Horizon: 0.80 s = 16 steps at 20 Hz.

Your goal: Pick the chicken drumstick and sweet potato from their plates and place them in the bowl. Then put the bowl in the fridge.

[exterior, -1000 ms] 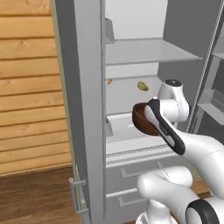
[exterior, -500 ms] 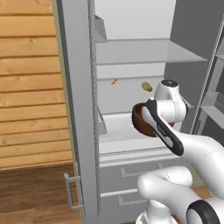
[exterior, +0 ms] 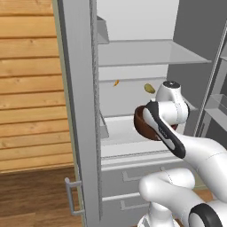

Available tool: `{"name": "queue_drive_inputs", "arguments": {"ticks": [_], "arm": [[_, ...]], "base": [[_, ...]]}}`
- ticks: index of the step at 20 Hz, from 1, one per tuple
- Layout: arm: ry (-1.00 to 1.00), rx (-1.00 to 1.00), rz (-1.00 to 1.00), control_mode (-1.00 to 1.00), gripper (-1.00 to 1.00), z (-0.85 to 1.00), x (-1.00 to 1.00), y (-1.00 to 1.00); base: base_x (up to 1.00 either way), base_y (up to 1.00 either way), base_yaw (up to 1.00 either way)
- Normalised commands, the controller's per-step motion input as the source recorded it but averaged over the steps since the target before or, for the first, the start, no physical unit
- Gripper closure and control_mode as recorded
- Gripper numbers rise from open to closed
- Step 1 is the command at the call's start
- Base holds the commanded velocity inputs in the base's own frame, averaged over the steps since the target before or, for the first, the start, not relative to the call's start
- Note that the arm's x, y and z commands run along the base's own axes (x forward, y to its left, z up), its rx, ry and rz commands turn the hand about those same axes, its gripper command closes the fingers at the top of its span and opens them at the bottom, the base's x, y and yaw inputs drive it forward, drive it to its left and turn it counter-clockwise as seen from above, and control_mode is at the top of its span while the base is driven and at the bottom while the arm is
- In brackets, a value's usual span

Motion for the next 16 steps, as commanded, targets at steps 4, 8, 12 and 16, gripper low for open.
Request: {"name": "queue_drive_inputs", "arguments": {"ticks": [4, 8, 12, 16], "arm": [[0.0, 0.0, 0.0, 1.0, 1.0, 0.0, 0.0, 0.0], [0.0, 0.0, 0.02, -1.0, 1.0, 0.01, -0.01, 0.04], [-0.22, -0.07, 0.17, -1.0, 1.0, 0.59, -0.51, 0.1], [-0.12, -0.14, 0.13, -1.0, 1.0, 0.61, -0.26, 0.04]], "base": [[-0.03, 0.0, 0.0], [0.0, 0.0, 0.0], [0.0, 0.0, 0.0], [0.0, 0.0, 0.0]]}}
